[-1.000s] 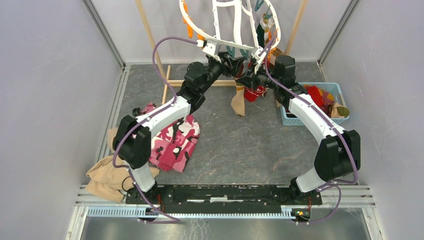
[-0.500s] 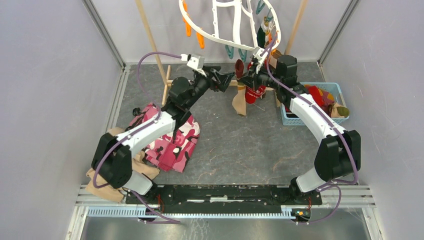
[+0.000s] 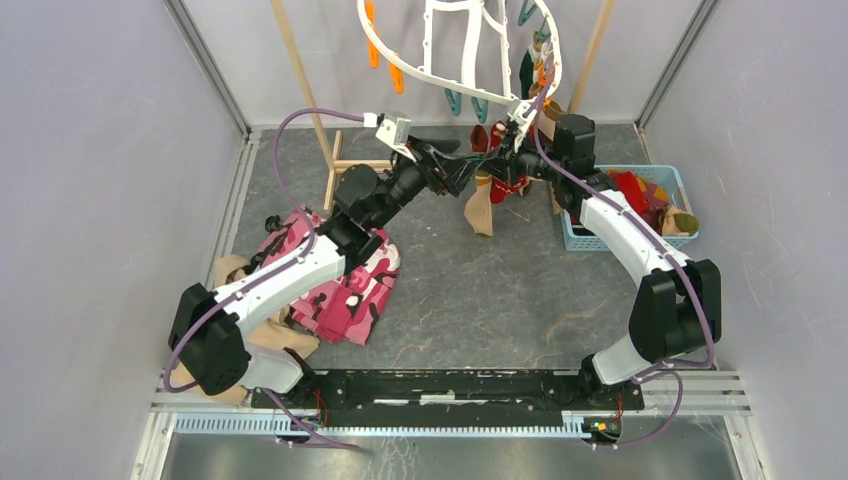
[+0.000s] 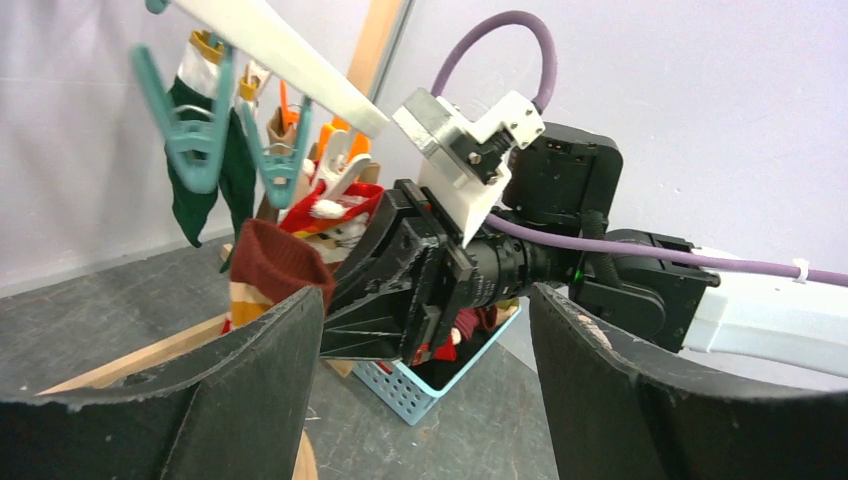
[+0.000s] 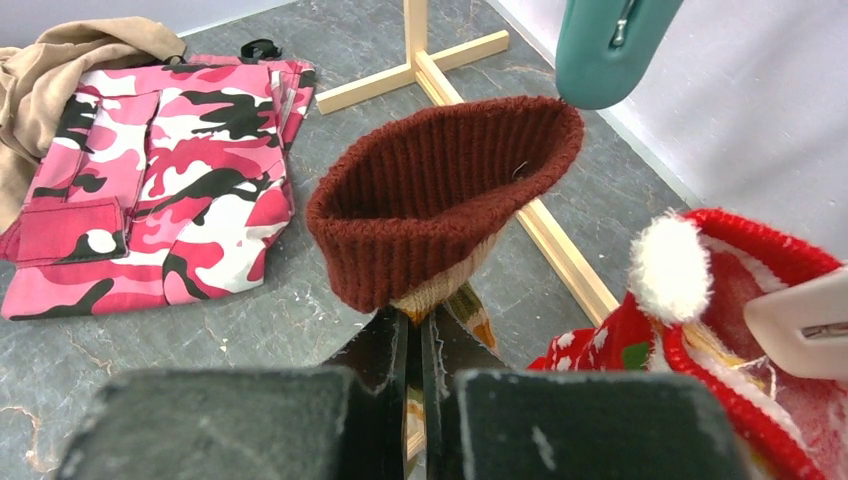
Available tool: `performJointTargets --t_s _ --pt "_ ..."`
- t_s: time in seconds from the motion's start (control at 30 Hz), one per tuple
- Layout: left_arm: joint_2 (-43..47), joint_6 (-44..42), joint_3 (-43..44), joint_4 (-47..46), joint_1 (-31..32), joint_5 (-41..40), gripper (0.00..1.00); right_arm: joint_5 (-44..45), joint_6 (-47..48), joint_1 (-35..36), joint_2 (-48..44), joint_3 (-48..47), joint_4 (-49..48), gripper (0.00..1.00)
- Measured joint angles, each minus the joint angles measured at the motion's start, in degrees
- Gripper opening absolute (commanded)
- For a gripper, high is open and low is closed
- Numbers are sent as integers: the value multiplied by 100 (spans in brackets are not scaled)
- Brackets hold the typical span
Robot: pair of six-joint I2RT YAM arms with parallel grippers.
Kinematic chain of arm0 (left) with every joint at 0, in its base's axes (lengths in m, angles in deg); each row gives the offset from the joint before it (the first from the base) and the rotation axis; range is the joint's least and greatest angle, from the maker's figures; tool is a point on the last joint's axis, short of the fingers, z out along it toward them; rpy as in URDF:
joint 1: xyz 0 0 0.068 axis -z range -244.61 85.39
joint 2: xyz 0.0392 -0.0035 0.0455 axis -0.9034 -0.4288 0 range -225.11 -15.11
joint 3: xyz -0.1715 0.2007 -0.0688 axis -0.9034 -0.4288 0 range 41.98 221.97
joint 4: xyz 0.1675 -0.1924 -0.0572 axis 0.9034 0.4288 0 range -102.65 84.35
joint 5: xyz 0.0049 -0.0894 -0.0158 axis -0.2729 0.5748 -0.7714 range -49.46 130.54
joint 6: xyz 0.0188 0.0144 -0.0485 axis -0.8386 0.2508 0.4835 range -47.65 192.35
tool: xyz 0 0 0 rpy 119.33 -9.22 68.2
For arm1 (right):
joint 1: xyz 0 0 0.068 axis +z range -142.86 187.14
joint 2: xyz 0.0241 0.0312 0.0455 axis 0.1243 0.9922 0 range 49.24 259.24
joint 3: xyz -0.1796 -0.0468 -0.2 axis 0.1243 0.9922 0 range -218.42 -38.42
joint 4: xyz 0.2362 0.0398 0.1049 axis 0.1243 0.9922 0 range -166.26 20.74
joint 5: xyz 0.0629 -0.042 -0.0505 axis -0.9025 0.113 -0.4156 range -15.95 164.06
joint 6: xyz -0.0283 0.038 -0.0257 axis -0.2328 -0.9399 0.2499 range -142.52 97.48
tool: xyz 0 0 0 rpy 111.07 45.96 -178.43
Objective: Clip the socks to the hanger
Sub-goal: Open the clamp at the hanger.
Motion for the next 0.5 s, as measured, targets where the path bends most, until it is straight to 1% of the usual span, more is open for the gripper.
performJointTargets --t_s 0.3,0.5 --pt "-776 -162 1036 636 44 -520 72 -72 -131 0 -33 39 -166 0" --pt "-966 -448 1147 807 22 -813 69 -103 -155 0 -39 44 -205 0"
